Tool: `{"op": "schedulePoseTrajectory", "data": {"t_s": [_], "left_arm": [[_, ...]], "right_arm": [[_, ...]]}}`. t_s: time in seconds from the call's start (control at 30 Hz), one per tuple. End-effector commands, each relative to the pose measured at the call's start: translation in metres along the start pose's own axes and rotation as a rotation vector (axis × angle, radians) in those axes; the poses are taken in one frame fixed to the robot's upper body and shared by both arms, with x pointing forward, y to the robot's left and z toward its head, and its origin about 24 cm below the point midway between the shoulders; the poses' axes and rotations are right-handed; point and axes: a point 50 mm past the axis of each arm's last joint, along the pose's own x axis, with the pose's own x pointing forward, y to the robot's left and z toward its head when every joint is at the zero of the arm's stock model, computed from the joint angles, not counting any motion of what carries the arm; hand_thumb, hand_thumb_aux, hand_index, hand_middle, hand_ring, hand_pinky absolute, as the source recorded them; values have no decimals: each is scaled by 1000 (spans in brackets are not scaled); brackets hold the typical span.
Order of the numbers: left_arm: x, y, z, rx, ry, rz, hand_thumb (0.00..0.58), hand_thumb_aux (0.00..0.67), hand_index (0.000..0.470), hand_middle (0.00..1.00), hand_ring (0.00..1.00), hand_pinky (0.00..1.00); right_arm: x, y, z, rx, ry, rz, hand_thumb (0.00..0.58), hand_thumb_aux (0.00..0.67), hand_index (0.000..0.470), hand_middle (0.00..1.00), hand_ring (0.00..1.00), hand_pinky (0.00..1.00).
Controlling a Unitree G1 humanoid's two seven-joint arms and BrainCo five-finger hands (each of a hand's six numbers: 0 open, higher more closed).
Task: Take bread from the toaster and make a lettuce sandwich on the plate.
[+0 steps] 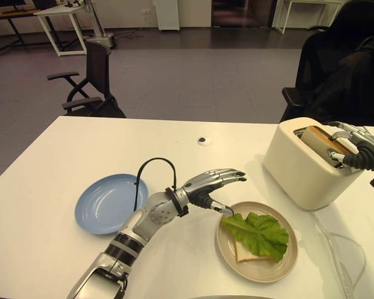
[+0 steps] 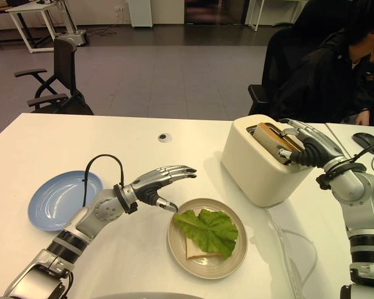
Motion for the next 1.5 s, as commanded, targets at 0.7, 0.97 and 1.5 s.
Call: {"op": "schedulePoseTrajectory", "data": {"t_s": [0.7,0.97,1.5], "left_arm": [[-19,50,20,182,-119,262,0,0,0,0,0,0],[-38,50,53,317,-269,271,0,0,0,0,0,0],[-42,19,80,380,-338,139,0,0,0,0,0,0]], "right_arm": [[-27,-81,62,611,-616,136,580,670,470,0,0,0],[-44,-28,96,319,-844,739,580,670,470,0,0,0],[0,25,113,139,-753,1275,580,670,470,0,0,0]]}}
